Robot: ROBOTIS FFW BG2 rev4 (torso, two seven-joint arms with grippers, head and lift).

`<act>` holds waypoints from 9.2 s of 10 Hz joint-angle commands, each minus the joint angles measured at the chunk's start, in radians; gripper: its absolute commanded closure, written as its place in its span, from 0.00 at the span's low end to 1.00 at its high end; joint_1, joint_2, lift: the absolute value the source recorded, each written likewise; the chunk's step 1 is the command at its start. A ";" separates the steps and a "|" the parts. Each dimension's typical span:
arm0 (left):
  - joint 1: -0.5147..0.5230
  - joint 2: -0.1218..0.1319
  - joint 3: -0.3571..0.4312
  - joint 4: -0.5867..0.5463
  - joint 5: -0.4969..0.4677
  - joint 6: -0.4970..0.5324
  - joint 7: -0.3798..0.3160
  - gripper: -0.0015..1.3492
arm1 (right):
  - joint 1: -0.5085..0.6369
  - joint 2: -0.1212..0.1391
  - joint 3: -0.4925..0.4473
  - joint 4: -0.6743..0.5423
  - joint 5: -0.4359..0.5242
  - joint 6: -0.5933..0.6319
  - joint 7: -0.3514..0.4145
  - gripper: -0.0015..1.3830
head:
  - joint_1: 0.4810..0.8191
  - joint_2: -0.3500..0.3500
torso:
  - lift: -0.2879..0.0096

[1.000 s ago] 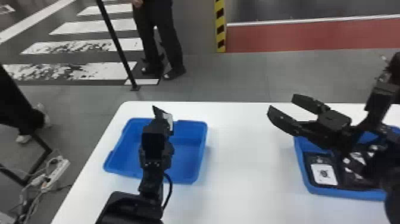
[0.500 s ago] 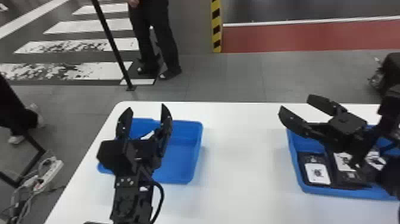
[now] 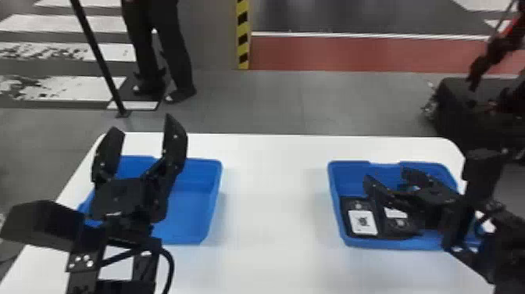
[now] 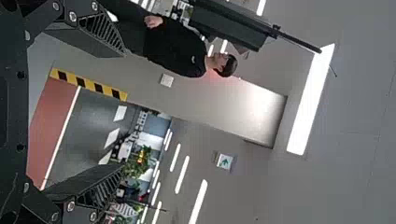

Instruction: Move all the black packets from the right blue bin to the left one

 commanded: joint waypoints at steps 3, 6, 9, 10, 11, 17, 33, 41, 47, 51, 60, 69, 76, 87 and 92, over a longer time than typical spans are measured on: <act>0.000 0.004 -0.004 -0.022 -0.001 0.017 -0.015 0.14 | 0.100 0.001 -0.038 -0.170 -0.017 0.272 -0.141 0.06 | 0.63 0.40 | 0.60; -0.005 0.004 -0.004 -0.024 -0.005 0.032 -0.024 0.14 | 0.107 0.001 -0.044 -0.251 0.015 0.422 -0.200 0.07 | 0.63 0.36 | 0.60; 0.000 0.004 -0.003 -0.024 -0.004 0.037 -0.027 0.14 | 0.024 -0.003 -0.052 -0.124 0.047 0.427 -0.204 0.07 | 0.63 0.34 | 0.60; 0.000 0.004 -0.003 -0.024 -0.004 0.037 -0.027 0.14 | -0.011 -0.003 -0.052 -0.075 0.061 0.427 -0.204 0.07 | 0.63 0.32 | 0.60; -0.003 0.004 -0.004 -0.024 -0.004 0.039 -0.029 0.14 | -0.038 -0.002 -0.050 -0.035 0.073 0.427 -0.204 0.07 | 0.63 0.32 | 0.60; -0.005 0.004 -0.003 -0.024 -0.005 0.032 -0.034 0.14 | -0.141 -0.002 -0.006 0.134 0.107 0.427 -0.203 0.09 | 0.63 0.29 | 0.60; -0.005 0.004 -0.012 -0.024 0.079 0.042 -0.041 0.14 | 0.007 0.024 0.019 -0.178 0.079 0.194 -0.057 0.93 | 0.63 0.40 | 0.60; -0.054 0.001 -0.003 -0.054 0.125 0.169 -0.089 0.14 | -0.340 -0.005 0.240 0.166 -0.085 -0.064 0.423 0.93 | 0.42 0.67 | 0.60; -0.074 0.013 -0.016 -0.088 0.142 0.263 -0.116 0.14 | -0.475 0.014 0.364 0.291 -0.126 -0.003 0.553 0.93 | 0.40 0.77 | 0.60; -0.106 0.015 -0.021 -0.088 0.141 0.341 -0.129 0.14 | -0.489 0.015 0.433 0.276 -0.146 0.014 0.555 0.93 | 0.42 0.80 | 0.60; -0.118 0.003 -0.033 -0.091 0.096 0.348 -0.089 0.91 | -0.511 0.017 0.476 0.301 -0.158 0.014 0.553 0.93 | 0.44 0.84 | 0.60; -0.121 -0.017 0.031 -0.088 -0.013 0.326 -0.095 0.91 | -0.502 0.021 0.356 0.343 -0.129 -0.071 0.537 0.13 | 0.32 0.80 | 0.60; -0.238 -0.023 0.166 0.314 -0.383 0.206 0.048 0.91 | -0.357 0.001 0.251 0.203 -0.100 -0.030 0.494 0.18 | 0.51 0.83 | 0.60; -0.096 -0.023 0.088 0.160 0.015 0.096 -0.142 0.10 | 0.110 0.000 0.100 -0.345 -0.141 0.167 0.026 0.17 | 0.63 0.69 | 0.60; -0.079 -0.023 0.077 0.108 0.045 0.182 -0.190 0.10 | 0.289 0.001 0.033 -0.504 -0.065 0.304 -0.272 0.18 | 0.63 0.55 | 0.60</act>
